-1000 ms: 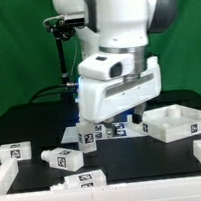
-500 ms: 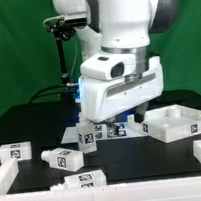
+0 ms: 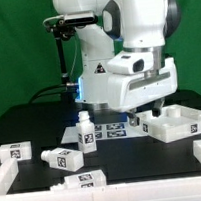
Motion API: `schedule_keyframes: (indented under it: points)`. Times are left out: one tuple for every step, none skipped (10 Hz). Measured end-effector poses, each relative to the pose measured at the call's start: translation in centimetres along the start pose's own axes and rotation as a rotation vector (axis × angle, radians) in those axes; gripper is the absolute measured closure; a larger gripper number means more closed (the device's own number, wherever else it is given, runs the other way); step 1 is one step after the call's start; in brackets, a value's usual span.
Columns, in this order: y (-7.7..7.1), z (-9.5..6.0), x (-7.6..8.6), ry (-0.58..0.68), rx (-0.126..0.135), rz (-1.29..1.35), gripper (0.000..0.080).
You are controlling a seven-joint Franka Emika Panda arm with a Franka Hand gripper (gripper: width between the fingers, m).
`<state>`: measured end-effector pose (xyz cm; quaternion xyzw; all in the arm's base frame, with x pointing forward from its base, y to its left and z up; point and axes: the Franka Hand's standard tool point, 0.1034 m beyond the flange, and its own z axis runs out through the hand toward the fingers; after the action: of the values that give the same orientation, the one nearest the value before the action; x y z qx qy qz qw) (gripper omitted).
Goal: Assemble one leg
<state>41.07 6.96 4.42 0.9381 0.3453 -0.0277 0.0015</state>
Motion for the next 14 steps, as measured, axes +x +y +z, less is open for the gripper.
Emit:
schedule_keyframes:
  points:
    - [0.1, 0.0, 0.1, 0.003, -0.002, 0.0, 0.015]
    - [0.1, 0.1, 0.0, 0.0, 0.001, 0.009, 0.015]
    - [0.0, 0.4, 0.1, 0.007, -0.002, 0.083, 0.015]
    - [-2.0, 1.0, 0.1, 0.023, -0.004, 0.137, 0.015]
    - [-3.6, 1.8, -0.2, 0.032, -0.004, 0.123, 0.015]
    - [-4.2, 2.9, -0.6, 0.053, -0.008, 0.103, 0.015]
    - [-3.9, 3.4, -0.9, 0.053, -0.009, 0.108, 0.015]
    - [-3.9, 3.2, -0.7, 0.054, -0.009, 0.106, 0.018]
    - [-3.9, 3.2, -0.7, 0.052, -0.009, 0.105, 0.018]
    - [-3.9, 3.3, -0.8, 0.051, -0.008, 0.106, 0.0359]
    - [-3.9, 3.3, -0.8, 0.051, -0.008, 0.106, 0.0359]
    - [-3.9, 3.3, -0.8, 0.051, -0.008, 0.106, 0.0561]
    - [-3.8, 3.2, -0.8, 0.05, -0.008, 0.108, 0.0695]
    - [-3.2, 2.6, -1.6, 0.002, 0.009, 0.14, 0.0695]
